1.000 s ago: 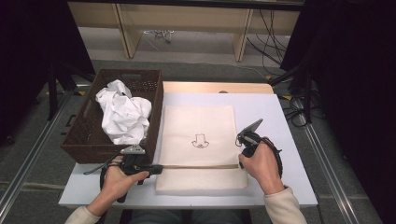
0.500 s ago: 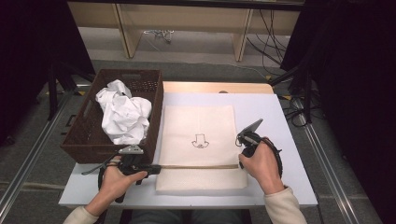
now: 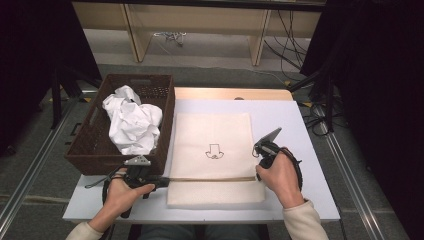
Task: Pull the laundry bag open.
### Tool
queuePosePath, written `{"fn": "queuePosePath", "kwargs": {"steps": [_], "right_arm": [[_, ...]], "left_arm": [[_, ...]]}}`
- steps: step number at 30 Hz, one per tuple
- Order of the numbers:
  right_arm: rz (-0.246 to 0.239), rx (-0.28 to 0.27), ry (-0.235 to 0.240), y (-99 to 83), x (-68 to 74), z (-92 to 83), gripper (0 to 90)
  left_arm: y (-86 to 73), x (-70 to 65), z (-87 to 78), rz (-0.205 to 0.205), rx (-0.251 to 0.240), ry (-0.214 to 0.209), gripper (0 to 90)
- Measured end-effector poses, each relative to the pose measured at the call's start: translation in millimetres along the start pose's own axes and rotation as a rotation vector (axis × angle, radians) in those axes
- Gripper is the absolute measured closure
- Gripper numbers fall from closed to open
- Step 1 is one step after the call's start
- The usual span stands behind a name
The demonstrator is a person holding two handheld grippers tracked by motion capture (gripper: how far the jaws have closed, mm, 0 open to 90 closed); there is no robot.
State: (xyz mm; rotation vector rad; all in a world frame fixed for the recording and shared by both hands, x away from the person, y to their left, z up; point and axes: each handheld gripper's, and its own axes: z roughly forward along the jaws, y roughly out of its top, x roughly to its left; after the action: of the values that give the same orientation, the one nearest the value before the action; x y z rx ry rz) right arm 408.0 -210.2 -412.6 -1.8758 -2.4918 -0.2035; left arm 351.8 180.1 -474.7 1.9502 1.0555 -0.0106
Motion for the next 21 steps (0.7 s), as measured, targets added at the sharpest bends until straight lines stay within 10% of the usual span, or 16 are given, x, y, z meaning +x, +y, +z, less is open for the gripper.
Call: {"fn": "queuePosePath", "kwargs": {"steps": [21], "right_arm": [[0.036,0.002,0.002,-0.4,-0.9,-0.2,84.7]], "left_arm": [[-5.0,5.5,-2.1,-0.003,0.026,0.014,86.9]]}}
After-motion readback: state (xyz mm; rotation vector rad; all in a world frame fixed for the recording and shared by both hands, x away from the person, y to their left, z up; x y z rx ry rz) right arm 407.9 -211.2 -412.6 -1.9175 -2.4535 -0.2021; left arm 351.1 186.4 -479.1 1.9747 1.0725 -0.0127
